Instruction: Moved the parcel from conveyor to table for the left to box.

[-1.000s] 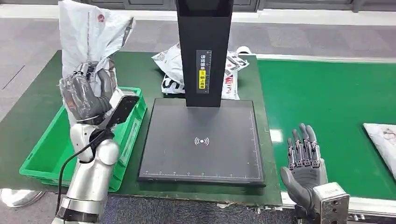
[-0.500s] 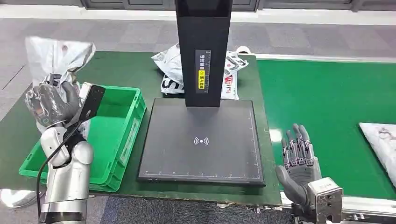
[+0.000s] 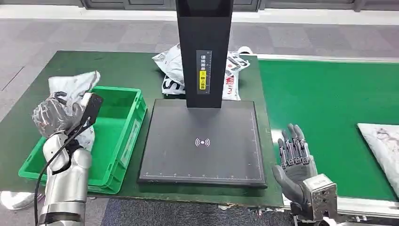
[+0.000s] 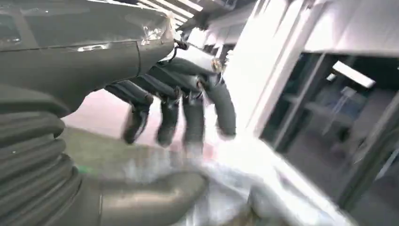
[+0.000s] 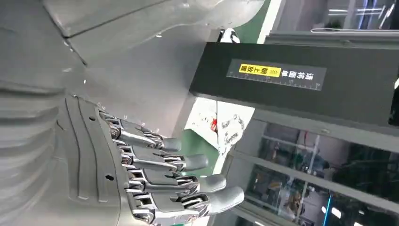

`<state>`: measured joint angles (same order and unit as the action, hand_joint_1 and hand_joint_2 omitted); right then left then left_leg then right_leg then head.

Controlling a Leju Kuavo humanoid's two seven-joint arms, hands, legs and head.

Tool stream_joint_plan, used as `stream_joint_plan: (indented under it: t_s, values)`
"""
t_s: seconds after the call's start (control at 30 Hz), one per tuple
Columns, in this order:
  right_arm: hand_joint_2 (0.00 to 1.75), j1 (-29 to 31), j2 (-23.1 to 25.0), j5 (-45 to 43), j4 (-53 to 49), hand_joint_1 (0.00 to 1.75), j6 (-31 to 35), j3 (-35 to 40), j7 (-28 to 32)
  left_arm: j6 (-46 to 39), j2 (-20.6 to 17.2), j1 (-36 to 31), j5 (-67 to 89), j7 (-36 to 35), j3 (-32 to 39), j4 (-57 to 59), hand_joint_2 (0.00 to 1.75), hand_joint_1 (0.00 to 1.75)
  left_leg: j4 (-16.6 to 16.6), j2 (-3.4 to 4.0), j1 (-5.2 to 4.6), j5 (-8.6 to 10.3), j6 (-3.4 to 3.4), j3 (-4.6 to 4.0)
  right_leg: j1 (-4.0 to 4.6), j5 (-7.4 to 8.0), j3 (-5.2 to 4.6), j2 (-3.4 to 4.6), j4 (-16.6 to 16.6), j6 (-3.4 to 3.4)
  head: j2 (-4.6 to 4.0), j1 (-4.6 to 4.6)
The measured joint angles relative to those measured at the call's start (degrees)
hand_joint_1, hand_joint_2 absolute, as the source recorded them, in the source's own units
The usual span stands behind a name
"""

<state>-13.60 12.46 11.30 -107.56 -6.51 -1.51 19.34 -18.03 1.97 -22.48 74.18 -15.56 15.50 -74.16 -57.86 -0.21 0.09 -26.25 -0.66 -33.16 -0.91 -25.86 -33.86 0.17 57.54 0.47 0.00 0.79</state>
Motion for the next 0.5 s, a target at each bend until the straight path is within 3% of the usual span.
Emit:
stream_joint_plan:
  t_s: [0.3,0.5]
  values:
    - [1.75,2.09,0.00,0.07,1.57,0.00,-1.03,0.00,-0.52,3.12,-0.13,0.34,0.78,0.12,1.55,3.95,0.00,0.00,0.00,-0.02,0.02,0.01,0.00,-0.01,0.00,0.01,0.03,-0.03,0.00,-0.01,0.00,0.00]
    - [1.75,2.77,-0.33,-0.18,2.67,0.00,-0.81,0.00,-0.68,6.95,0.02,0.71,-14.02,9.49,1.42,3.69,0.00,0.00,-0.01,-0.03,0.01,0.00,-0.01,-0.01,0.00,0.01,0.01,-0.03,-0.01,-0.01,0.00,0.00]
